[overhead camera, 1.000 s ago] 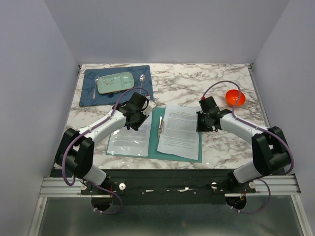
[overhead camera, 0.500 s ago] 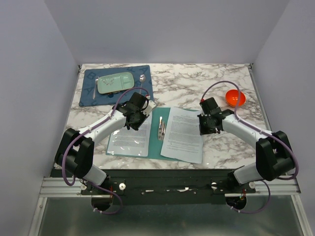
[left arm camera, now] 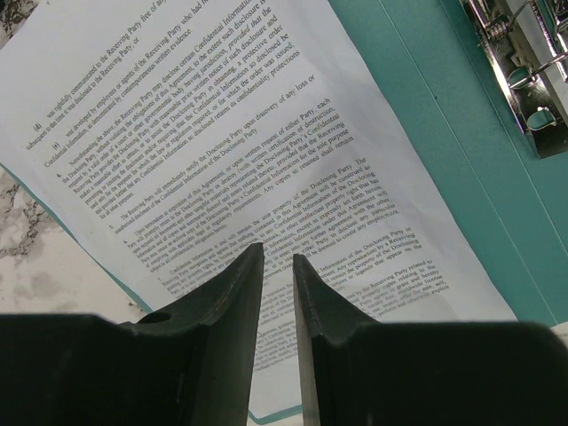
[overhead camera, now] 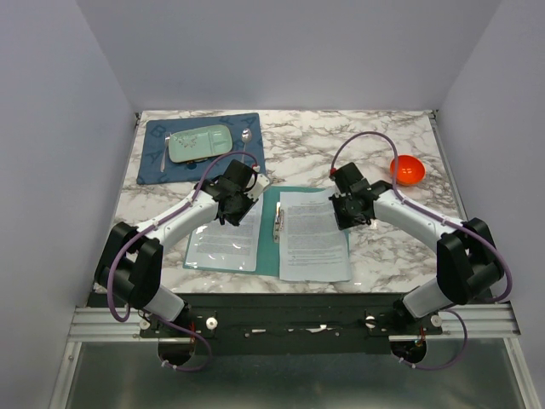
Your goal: Put the files into the folder
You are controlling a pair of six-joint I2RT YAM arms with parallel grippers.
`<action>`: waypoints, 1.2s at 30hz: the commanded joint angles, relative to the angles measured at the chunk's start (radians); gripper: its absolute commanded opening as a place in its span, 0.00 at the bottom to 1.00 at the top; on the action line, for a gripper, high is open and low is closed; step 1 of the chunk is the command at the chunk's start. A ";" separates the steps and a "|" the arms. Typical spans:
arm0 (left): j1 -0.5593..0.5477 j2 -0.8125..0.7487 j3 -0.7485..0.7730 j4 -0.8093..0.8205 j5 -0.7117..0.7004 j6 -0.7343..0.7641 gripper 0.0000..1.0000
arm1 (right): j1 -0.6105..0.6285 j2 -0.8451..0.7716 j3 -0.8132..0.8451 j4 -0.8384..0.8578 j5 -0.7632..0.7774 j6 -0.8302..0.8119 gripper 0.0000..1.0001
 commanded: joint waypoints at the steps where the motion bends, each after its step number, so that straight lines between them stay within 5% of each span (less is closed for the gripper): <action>1: -0.004 -0.021 -0.006 0.006 -0.010 0.004 0.34 | 0.007 0.001 0.023 -0.032 0.033 0.004 0.01; 13: -0.004 -0.025 -0.009 0.005 -0.010 0.009 0.34 | 0.007 -0.028 -0.049 -0.015 0.119 0.179 0.01; 36: -0.004 -0.025 0.004 0.000 -0.005 0.015 0.34 | 0.021 0.018 -0.003 0.035 0.070 0.248 0.01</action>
